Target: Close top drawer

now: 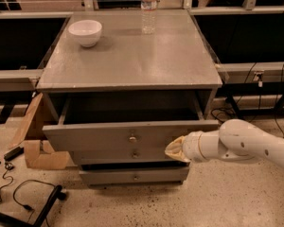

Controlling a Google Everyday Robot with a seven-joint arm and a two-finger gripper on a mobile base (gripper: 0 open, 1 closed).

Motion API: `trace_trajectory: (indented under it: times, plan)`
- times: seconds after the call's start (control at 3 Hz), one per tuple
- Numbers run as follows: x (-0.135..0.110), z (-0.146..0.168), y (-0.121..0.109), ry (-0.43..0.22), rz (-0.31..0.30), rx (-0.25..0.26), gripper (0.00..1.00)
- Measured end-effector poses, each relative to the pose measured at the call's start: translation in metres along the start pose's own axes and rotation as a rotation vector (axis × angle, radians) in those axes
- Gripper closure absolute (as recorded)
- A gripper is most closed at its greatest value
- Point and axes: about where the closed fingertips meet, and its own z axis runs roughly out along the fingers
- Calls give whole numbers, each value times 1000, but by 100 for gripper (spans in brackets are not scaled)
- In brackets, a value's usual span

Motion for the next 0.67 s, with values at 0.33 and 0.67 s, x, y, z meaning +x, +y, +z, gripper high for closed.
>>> trace_trajectory:
  times: [0.33, 0.67]
  plan:
    - [-12, 11, -36, -8, -30, 0, 100]
    - [-12, 10, -35, -8, -32, 0, 100]
